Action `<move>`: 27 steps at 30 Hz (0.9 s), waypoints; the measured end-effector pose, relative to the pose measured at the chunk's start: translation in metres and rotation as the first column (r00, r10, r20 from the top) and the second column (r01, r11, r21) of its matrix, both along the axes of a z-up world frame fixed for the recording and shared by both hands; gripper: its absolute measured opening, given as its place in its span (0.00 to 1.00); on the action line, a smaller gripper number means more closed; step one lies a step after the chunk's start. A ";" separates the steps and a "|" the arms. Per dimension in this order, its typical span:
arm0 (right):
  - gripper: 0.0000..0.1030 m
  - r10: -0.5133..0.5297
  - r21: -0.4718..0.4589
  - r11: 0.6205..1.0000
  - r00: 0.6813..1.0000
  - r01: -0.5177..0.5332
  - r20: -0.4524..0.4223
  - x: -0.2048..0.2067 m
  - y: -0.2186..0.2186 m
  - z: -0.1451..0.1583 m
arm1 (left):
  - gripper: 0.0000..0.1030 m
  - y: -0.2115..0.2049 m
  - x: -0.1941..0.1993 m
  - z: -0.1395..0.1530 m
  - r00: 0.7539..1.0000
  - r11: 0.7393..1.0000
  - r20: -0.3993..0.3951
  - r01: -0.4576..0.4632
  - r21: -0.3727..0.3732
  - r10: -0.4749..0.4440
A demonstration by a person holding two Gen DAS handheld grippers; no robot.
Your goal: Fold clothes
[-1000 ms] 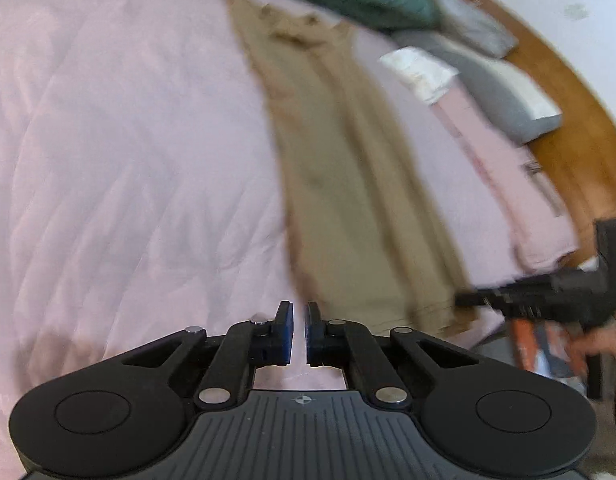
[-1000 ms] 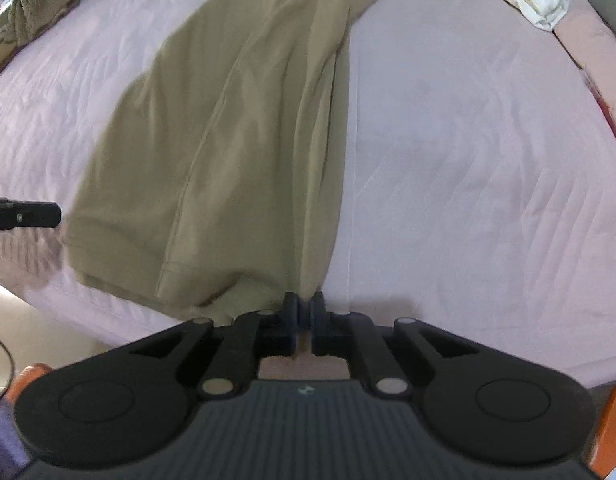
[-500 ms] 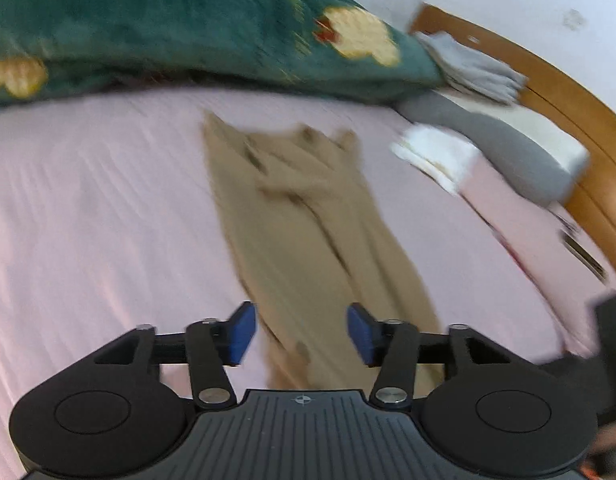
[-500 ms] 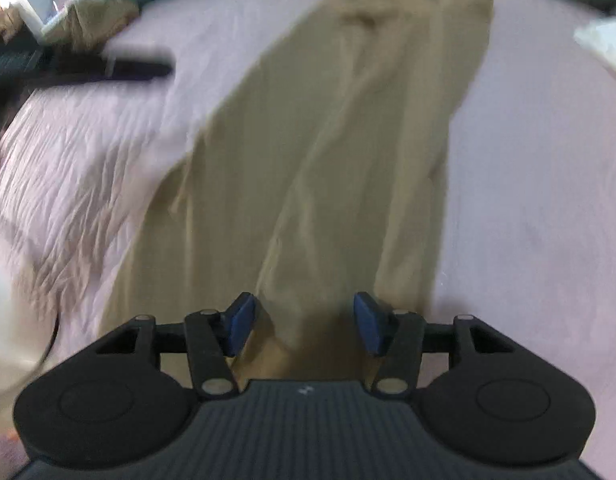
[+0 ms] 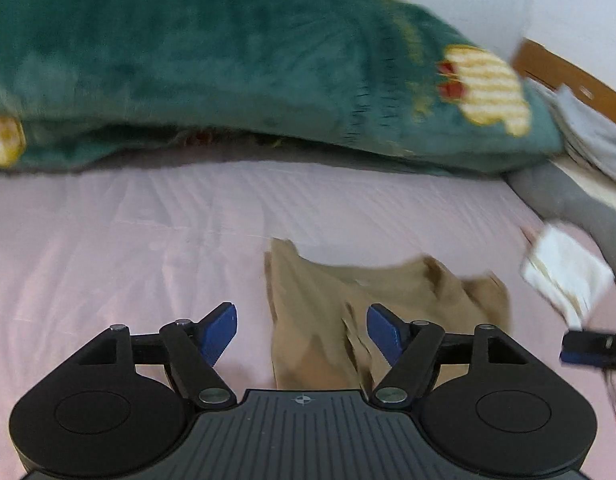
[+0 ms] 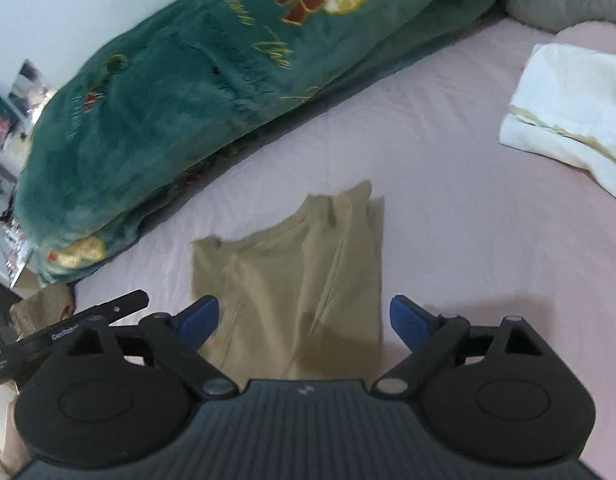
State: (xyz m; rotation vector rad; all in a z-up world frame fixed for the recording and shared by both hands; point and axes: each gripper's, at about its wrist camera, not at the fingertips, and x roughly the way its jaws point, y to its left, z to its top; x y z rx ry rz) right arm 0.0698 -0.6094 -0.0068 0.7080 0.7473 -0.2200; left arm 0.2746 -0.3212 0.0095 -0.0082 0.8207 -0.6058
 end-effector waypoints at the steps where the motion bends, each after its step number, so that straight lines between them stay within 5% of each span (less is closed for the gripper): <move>1: 0.91 -0.002 0.002 1.000 1.000 0.002 -0.009 0.012 -0.006 -0.008 | 0.71 -0.005 0.009 -0.009 1.000 1.000 -0.008 -0.008 0.010 0.008; 11: 0.90 0.069 0.058 0.996 0.996 -0.066 -0.062 0.088 -0.034 -0.066 | 0.72 -0.063 0.061 -0.071 0.993 0.990 -0.074 0.104 0.097 -0.097; 14: 0.88 0.109 -0.029 0.993 0.991 -0.111 -0.082 0.097 -0.017 -0.073 | 0.73 -0.078 0.056 -0.078 0.988 0.976 -0.032 0.151 0.157 -0.148; 16: 0.73 0.126 -0.112 0.984 0.986 -0.138 -0.106 0.100 -0.006 -0.073 | 0.63 -0.083 0.049 -0.079 0.985 0.971 0.000 0.168 0.169 -0.170; 17: 0.41 0.129 -0.167 0.975 0.985 -0.148 -0.119 0.098 -0.001 -0.072 | 0.55 -0.083 0.047 -0.078 0.984 0.971 0.007 0.173 0.162 -0.177; 18: 0.10 0.133 -0.171 0.973 0.984 -0.153 -0.119 0.097 0.000 -0.073 | 0.32 -0.084 0.044 -0.077 0.983 0.971 0.013 0.180 0.155 -0.184; 19: 0.09 0.138 -0.121 0.981 0.985 -0.149 -0.101 0.094 -0.001 -0.075 | 0.17 -0.085 0.041 -0.076 0.981 0.970 0.014 0.189 0.152 -0.193; 21: 0.08 0.132 -0.140 0.980 0.988 -0.143 -0.083 0.089 0.001 -0.074 | 0.10 -0.086 0.033 -0.071 0.974 0.964 0.055 0.206 0.165 -0.218; 27: 0.08 0.176 -0.318 0.933 0.984 -0.168 -0.006 0.076 0.025 -0.046 | 0.07 -0.071 0.003 -0.037 0.942 0.964 0.209 0.248 0.100 -0.264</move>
